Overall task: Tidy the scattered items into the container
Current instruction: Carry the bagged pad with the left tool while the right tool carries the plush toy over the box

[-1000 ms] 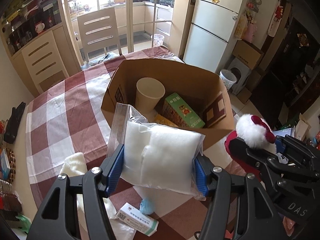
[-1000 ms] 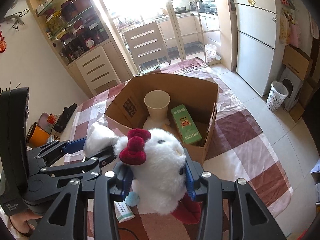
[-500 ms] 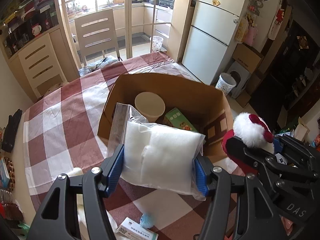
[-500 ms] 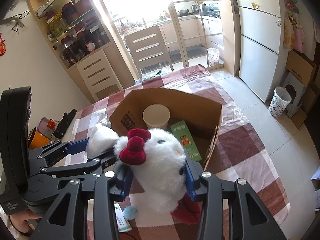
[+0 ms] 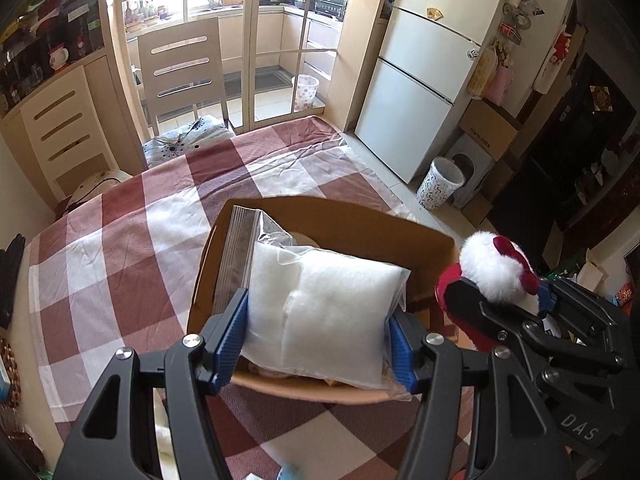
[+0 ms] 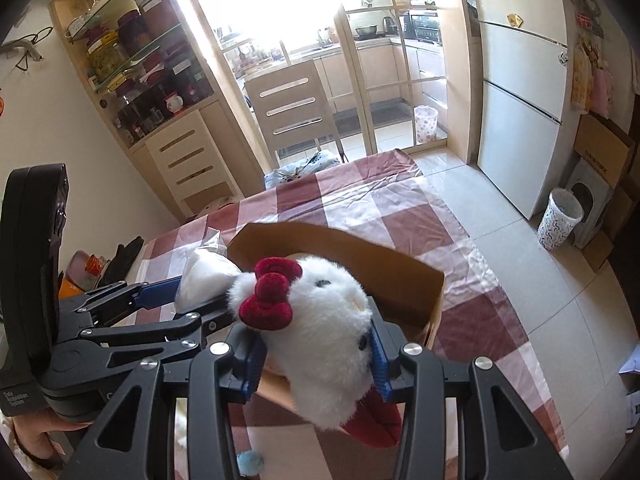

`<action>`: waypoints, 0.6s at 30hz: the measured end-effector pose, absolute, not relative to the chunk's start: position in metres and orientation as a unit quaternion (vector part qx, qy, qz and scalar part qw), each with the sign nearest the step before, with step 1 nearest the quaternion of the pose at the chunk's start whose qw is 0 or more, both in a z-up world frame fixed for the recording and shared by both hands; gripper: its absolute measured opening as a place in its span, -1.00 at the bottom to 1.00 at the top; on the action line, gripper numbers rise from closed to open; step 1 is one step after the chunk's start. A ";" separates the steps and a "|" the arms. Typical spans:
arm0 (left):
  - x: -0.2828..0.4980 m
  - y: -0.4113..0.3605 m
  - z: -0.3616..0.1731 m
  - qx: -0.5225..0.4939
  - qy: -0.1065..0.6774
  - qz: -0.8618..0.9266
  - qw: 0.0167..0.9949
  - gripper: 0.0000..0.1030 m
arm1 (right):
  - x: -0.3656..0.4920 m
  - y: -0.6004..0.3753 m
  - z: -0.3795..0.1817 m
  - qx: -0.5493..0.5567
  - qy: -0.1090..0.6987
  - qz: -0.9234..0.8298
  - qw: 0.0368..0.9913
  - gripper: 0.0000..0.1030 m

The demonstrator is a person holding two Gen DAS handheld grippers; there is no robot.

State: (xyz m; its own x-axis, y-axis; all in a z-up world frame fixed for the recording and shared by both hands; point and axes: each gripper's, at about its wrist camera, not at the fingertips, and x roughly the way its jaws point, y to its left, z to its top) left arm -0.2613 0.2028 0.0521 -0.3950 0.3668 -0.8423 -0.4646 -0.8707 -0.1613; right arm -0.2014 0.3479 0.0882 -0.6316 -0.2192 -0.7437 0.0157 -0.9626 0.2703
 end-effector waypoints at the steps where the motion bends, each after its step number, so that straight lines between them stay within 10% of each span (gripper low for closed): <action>1: -0.265 0.204 0.052 -0.491 0.049 0.833 0.250 0.22 | -0.206 0.348 0.088 0.424 -0.120 -0.895 0.065 -0.15; 18: -0.324 0.218 0.009 -0.543 0.005 0.801 0.251 0.22 | -0.258 0.362 0.055 0.452 -0.155 -0.877 0.053 -0.15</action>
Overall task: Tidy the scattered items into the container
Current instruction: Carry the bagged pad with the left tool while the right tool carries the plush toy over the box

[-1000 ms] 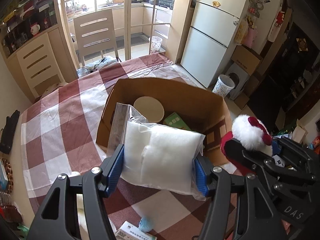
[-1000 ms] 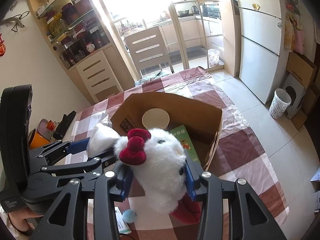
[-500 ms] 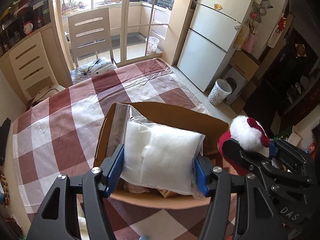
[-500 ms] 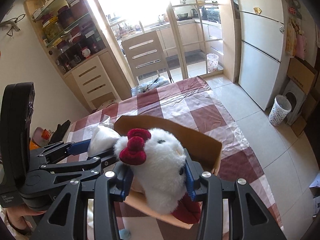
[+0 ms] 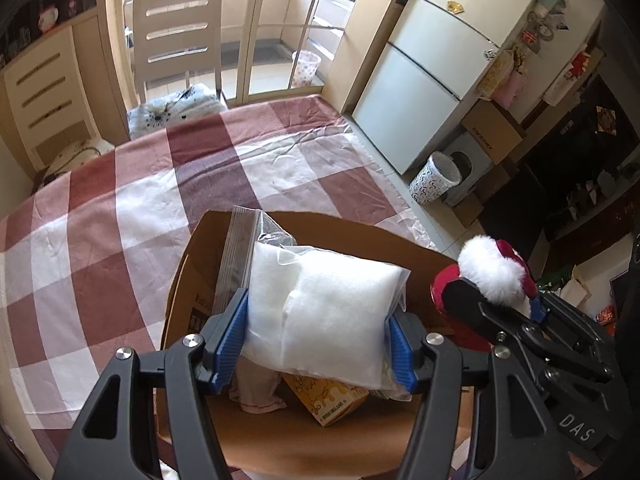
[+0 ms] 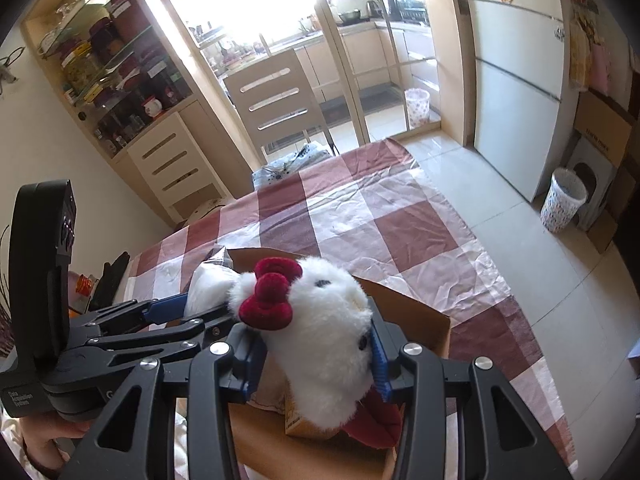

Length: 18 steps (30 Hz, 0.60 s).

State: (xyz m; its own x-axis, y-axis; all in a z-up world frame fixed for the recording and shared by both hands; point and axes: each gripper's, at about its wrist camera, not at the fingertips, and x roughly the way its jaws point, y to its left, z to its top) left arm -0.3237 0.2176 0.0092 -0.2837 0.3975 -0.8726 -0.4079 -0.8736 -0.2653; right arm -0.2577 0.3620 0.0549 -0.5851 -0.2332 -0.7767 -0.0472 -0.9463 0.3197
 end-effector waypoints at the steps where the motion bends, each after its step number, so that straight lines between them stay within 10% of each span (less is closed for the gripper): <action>1: -0.325 0.217 0.005 -0.547 0.003 0.799 0.250 0.22 | -0.260 0.362 0.051 0.456 -0.158 -0.874 0.054 -0.15; 18: -0.312 0.199 -0.027 -0.563 0.042 0.796 0.217 0.22 | -0.271 0.351 -0.002 0.512 -0.167 -0.840 0.069 -0.15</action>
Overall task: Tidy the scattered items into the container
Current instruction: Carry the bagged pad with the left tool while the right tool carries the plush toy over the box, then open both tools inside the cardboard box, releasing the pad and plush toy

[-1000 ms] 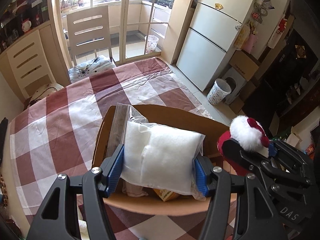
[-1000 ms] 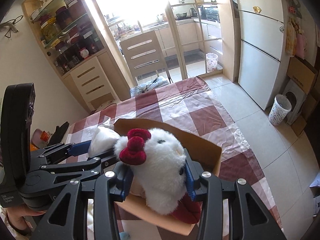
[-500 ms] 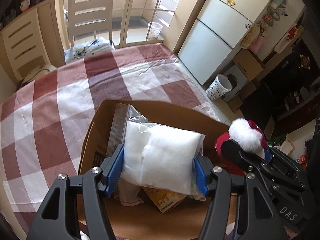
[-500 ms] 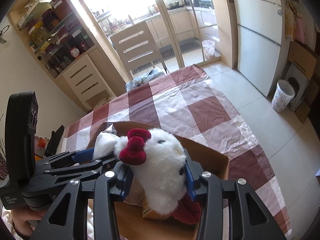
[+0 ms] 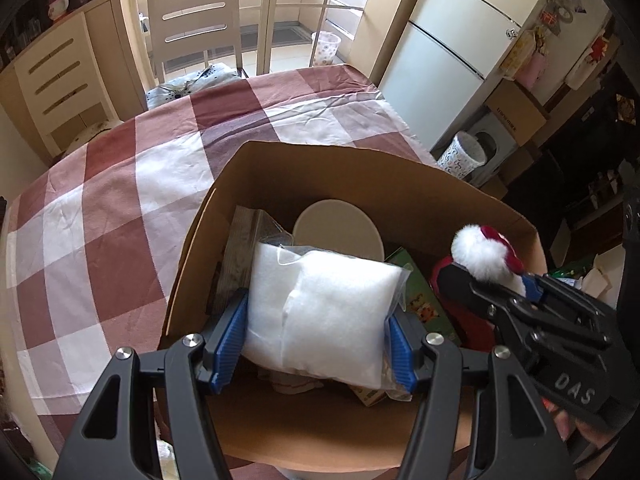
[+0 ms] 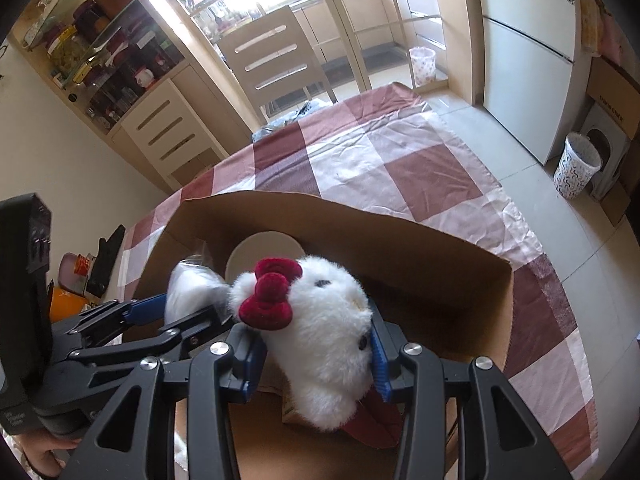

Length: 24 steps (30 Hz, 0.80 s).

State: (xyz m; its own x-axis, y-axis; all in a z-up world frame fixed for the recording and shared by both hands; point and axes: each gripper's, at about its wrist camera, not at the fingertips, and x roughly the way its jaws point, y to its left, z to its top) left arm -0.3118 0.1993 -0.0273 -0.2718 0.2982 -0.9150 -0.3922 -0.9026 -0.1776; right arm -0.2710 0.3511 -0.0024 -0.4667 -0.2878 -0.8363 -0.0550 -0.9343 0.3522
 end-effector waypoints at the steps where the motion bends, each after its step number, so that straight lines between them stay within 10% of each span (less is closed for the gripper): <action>1: -0.311 0.200 -0.028 -0.562 0.047 0.797 0.216 0.22 | -0.272 0.352 -0.004 0.513 -0.169 -0.839 0.069 -0.15; 24: -0.303 0.203 -0.021 -0.561 0.056 0.795 0.224 0.38 | -0.277 0.361 0.000 0.528 -0.223 -0.816 0.071 0.00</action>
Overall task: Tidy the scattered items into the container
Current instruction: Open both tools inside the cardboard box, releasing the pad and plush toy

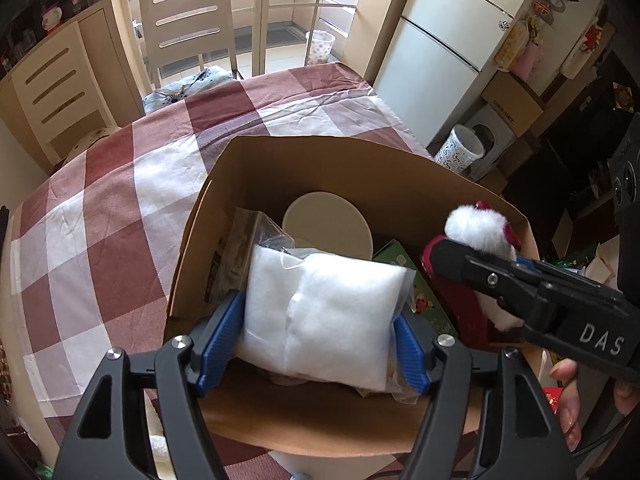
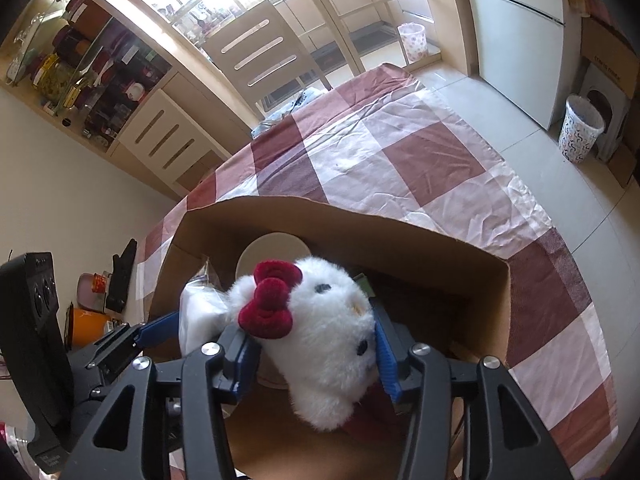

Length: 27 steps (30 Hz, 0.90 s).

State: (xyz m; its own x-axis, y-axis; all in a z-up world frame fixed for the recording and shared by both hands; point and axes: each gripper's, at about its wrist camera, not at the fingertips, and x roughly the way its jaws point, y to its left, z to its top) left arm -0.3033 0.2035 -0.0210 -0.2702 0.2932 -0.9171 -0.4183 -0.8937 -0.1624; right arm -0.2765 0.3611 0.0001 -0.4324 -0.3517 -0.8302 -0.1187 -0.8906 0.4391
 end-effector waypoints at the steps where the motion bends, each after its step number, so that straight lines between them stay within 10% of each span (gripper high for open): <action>1: -0.303 0.203 -0.020 -0.561 0.055 0.795 0.223 0.38 | -0.276 0.362 0.001 0.528 -0.223 -0.816 0.070 0.00; 27: -0.276 0.203 0.022 -0.529 0.051 0.814 0.233 0.39 | -0.237 0.381 0.036 0.500 -0.230 -0.833 0.048 0.09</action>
State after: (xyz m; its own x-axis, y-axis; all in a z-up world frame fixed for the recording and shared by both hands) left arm -0.2765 0.2032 0.0217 -0.3308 0.3260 -0.8856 -0.4332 -0.8862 -0.1645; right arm -0.2375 0.3806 0.0359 -0.4948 -0.3111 -0.8114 -0.1495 -0.8894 0.4321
